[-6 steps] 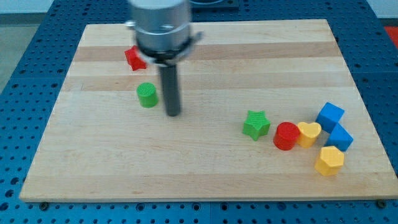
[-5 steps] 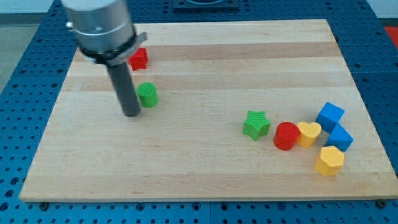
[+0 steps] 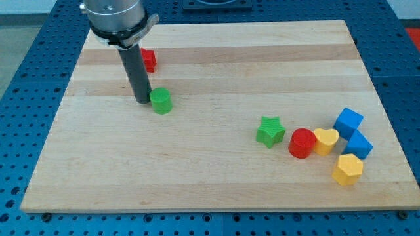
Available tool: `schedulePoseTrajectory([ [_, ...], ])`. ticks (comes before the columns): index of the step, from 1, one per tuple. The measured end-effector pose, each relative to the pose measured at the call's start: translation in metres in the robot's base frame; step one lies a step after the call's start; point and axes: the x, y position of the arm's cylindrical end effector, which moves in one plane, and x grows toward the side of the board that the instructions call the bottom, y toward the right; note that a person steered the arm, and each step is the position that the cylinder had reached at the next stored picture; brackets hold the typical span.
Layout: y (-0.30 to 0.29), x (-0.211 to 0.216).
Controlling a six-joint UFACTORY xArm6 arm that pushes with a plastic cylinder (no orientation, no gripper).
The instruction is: Move the green circle into the green star
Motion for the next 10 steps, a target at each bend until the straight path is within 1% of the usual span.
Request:
schedulePoseTrajectory([
  [1,0.021,0.013],
  [2,0.05,0.034],
  [5,0.138,0.047],
  [10,0.249,0.053],
])
